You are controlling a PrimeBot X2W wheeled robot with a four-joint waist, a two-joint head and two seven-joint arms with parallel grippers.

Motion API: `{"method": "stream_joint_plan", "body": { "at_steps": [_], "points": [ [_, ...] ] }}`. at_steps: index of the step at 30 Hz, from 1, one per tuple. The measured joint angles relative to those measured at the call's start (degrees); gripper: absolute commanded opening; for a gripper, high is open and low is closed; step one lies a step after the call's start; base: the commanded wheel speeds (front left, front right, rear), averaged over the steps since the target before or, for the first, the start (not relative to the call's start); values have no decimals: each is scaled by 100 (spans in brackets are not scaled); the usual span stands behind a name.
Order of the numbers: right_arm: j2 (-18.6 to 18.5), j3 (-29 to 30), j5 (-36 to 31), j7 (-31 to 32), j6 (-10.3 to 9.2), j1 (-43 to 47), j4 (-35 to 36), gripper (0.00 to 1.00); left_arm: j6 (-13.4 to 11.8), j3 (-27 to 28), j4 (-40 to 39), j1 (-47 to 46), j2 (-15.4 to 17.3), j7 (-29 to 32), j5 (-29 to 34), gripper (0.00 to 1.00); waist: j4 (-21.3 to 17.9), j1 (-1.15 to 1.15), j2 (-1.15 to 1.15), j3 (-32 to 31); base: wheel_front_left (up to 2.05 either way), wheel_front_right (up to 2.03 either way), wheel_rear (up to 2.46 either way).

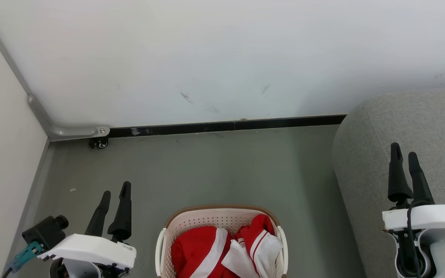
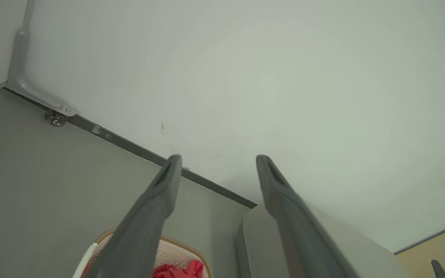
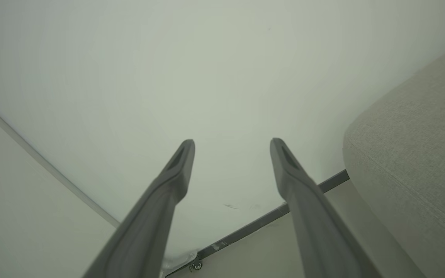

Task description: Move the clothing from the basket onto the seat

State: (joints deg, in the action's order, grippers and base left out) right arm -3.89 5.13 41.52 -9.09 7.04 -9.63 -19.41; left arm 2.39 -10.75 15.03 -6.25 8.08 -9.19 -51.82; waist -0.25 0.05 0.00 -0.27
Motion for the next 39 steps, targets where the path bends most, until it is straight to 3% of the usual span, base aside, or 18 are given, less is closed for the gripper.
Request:
{"method": "stream_joint_plan", "body": {
  "at_steps": [24,39],
  "points": [
    [1,204,-2514,-402,2,-275,-160,100,-499,-621,-18,-296,367,-501,2154,100,48,-2,0,77,0,0,0],
    [52,386,-2927,-241,2,-361,-267,100,-650,-632,-40,-391,410,-502,2532,100,73,-3,0,114,0,0,0]
  ]
}}
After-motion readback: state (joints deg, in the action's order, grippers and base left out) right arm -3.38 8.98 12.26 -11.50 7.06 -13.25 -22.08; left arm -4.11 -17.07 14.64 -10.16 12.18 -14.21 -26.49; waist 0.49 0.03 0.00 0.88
